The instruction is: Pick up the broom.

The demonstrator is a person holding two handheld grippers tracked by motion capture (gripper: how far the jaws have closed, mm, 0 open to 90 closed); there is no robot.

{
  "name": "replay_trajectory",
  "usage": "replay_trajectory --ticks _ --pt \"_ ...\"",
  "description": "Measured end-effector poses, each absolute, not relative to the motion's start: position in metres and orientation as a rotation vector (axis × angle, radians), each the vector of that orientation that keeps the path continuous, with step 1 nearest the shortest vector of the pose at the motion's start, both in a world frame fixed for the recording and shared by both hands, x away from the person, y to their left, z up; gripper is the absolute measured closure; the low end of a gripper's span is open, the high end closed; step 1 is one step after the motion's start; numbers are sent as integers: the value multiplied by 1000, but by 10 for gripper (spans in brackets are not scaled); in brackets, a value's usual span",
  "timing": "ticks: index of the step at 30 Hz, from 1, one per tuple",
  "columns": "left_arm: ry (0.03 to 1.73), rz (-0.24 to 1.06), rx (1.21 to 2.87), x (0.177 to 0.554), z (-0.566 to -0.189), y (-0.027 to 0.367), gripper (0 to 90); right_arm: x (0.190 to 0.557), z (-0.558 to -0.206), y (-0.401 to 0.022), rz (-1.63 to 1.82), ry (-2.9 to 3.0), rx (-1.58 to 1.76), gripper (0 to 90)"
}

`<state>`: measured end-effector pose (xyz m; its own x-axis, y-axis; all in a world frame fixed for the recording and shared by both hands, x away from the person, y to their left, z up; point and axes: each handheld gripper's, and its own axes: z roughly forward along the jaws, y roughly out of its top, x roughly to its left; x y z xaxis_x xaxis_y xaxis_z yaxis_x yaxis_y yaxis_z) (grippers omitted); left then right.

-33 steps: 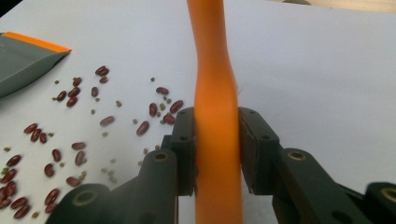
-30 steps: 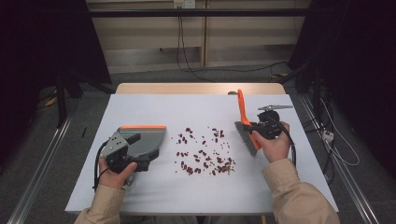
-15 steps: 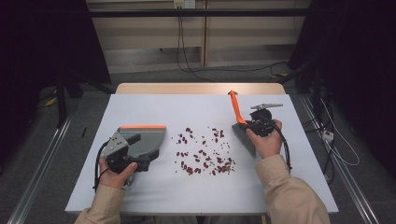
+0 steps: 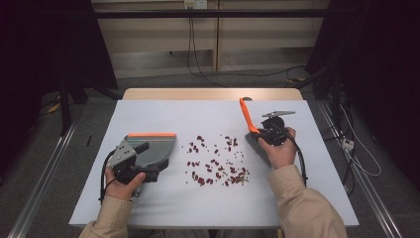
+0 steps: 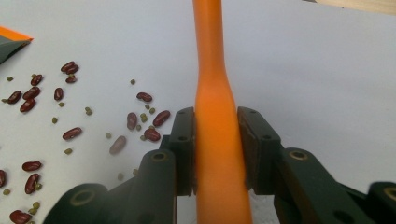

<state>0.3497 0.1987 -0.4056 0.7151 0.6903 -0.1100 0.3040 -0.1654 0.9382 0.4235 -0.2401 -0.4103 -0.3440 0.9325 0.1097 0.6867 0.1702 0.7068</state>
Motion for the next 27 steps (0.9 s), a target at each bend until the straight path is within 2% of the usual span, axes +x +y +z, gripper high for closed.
replay_trajectory --ticks 15,27 --pt "794 416 1753 349 -405 199 58 413 -404 -252 1010 2095 1540 553" --pt "788 418 1767 348 -405 197 58 395 -402 -248 883 2167 1482 573"
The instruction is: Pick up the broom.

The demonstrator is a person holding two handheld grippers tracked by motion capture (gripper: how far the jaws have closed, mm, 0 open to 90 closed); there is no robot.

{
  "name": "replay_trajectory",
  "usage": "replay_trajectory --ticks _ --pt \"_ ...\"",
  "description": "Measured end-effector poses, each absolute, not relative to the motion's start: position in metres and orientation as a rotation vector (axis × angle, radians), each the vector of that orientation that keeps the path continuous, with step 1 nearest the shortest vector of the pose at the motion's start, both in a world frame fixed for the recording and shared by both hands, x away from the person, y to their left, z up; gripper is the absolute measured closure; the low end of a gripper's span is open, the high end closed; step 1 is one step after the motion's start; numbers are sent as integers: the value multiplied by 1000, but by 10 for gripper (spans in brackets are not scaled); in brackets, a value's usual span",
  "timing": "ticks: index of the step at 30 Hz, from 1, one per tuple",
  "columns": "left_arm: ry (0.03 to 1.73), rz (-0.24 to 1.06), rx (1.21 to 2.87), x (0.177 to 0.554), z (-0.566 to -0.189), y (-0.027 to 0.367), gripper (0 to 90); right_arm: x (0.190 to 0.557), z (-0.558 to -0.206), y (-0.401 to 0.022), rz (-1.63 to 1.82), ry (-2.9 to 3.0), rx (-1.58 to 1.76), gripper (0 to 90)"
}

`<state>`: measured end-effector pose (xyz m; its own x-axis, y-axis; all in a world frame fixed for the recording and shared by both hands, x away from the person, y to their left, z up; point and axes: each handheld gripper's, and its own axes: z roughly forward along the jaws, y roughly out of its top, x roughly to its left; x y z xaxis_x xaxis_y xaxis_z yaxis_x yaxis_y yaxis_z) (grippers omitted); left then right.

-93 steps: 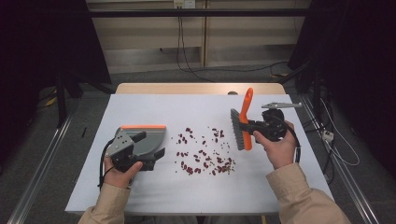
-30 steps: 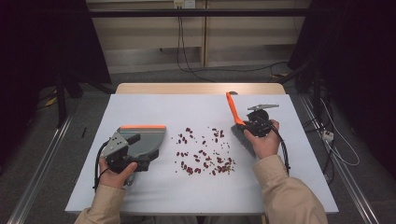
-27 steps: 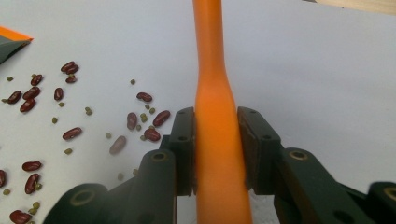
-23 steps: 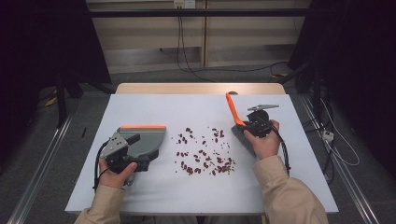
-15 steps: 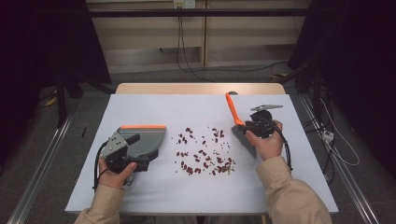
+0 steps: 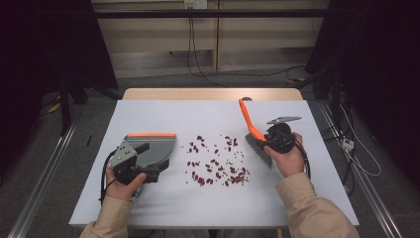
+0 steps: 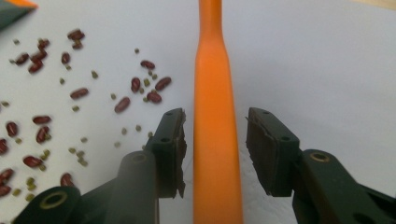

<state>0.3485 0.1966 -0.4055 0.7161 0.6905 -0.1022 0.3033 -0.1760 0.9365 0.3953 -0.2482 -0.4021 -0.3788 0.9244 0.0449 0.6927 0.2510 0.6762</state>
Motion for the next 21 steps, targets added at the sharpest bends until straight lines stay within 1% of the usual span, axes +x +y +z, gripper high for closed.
replay_trajectory --ticks 1,2,3,4,8,17,21 --pt "788 417 1770 348 -406 196 58 395 -403 -248 866 2173 1479 582" --pt "785 416 1770 348 -406 196 58 395 -405 -247 863 2172 1470 624" --pt "785 416 1771 348 -406 196 58 395 -406 -247 858 2179 1466 638" --pt "784 415 1772 348 -406 196 58 396 -407 -247 852 2184 1465 670" --pt "789 417 1770 349 -406 197 58 398 -409 -245 844 2170 1472 702" --pt "794 417 1769 348 -406 199 58 399 -409 -244 868 2166 1518 713" --pt "793 421 1768 349 -406 200 58 400 -407 -245 894 2158 1482 713"
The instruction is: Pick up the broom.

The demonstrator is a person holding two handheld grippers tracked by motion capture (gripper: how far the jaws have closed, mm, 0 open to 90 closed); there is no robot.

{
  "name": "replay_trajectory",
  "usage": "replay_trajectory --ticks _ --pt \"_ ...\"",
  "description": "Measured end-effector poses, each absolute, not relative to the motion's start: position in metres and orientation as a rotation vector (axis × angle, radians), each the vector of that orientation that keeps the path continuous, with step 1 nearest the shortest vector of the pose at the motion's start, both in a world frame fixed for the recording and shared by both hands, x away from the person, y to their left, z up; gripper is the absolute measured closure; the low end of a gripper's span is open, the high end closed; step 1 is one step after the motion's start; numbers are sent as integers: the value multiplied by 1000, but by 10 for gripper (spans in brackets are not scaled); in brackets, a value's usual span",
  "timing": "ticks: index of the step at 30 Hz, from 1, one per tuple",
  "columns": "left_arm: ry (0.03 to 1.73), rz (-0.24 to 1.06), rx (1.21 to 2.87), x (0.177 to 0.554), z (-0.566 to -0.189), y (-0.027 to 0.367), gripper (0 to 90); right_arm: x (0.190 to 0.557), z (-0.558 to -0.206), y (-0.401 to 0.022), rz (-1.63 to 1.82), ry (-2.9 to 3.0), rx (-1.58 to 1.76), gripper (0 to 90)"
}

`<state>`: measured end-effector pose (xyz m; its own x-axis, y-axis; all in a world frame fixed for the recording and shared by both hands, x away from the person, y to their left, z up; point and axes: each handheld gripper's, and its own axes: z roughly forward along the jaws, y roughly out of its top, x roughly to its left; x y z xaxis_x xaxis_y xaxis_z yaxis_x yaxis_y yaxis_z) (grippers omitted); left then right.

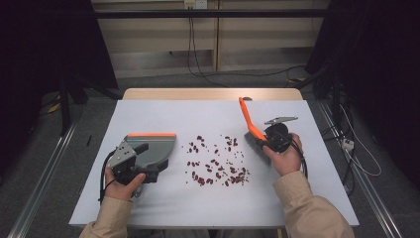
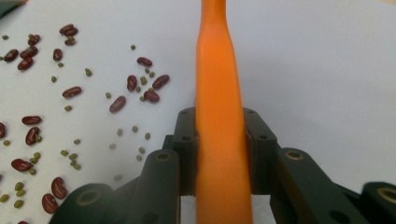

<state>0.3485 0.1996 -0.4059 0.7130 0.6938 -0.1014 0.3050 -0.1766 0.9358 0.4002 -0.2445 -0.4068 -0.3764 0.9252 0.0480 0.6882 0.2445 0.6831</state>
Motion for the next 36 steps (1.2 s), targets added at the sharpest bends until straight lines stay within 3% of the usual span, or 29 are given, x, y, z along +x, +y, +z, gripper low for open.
replay_trajectory --ticks 36 --pt "812 401 1781 348 -414 213 57 453 -406 -223 1026 2153 1267 713"
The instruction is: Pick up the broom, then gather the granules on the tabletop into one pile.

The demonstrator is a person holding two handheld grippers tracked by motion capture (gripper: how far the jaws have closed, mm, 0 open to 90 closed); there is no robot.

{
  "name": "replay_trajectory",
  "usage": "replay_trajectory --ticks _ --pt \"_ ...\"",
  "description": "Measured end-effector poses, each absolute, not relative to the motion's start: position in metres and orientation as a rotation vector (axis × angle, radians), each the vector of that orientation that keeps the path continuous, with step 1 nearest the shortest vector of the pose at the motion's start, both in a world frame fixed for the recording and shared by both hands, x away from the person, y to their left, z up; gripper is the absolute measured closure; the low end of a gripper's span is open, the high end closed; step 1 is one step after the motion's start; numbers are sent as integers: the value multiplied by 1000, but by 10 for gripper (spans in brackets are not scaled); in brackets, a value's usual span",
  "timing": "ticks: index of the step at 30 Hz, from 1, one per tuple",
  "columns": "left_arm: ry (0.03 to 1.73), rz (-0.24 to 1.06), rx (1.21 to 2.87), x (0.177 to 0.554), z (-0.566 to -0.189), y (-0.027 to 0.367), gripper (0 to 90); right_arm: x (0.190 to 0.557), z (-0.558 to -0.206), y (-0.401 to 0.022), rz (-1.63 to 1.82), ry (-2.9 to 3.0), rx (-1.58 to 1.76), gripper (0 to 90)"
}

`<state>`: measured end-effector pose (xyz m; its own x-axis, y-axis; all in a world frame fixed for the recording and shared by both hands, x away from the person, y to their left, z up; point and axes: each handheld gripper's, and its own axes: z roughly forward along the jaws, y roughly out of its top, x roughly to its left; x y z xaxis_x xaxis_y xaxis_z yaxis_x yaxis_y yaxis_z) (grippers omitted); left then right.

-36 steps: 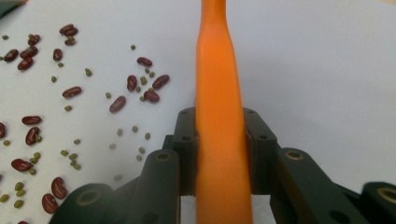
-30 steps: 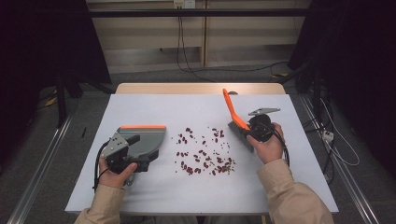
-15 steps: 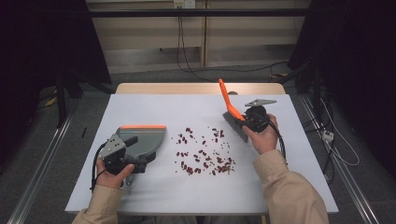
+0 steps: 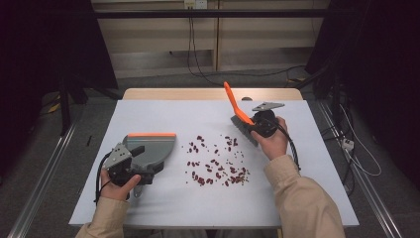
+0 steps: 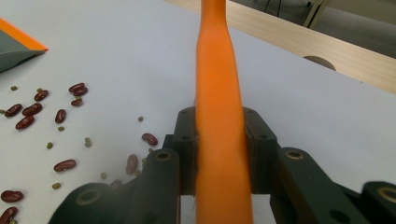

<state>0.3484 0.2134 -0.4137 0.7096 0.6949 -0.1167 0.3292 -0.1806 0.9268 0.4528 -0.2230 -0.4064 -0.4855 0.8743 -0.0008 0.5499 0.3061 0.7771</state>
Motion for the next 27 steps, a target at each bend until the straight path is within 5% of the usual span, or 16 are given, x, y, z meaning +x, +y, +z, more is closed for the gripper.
replay_trajectory --ticks 27 --pt "829 392 1776 348 -418 220 57 479 -427 -200 980 2232 1061 714"
